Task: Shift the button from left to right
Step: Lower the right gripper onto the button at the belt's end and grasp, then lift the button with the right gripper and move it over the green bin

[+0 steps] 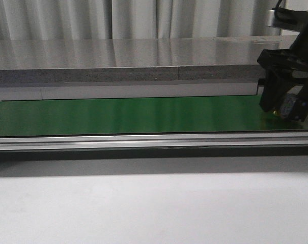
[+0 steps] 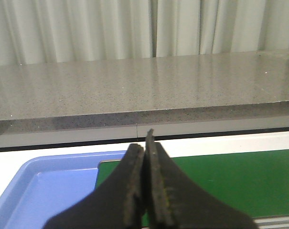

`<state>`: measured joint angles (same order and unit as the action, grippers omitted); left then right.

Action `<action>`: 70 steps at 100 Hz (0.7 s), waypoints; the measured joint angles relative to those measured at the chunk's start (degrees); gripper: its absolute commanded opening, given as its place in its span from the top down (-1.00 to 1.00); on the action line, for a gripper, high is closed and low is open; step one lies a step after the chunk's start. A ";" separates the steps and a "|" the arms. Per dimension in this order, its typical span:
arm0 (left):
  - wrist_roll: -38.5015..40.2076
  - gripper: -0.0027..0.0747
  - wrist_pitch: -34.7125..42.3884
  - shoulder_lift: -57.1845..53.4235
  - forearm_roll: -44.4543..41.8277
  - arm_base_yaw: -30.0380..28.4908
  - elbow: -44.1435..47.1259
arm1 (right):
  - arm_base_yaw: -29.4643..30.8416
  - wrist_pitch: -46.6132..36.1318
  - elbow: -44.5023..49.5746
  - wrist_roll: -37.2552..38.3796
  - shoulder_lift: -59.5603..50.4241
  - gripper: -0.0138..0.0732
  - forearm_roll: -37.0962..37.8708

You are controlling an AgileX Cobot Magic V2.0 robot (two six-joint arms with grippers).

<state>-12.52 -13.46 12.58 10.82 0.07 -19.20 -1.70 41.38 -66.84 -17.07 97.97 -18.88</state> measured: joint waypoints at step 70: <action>0.00 0.98 0.00 0.00 0.04 0.00 0.00 | 0.57 13.25 -12.64 0.00 -0.72 0.49 7.95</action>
<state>-12.52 -13.46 12.58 10.86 0.07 -19.20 -1.13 54.63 -79.49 -17.07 97.25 -10.93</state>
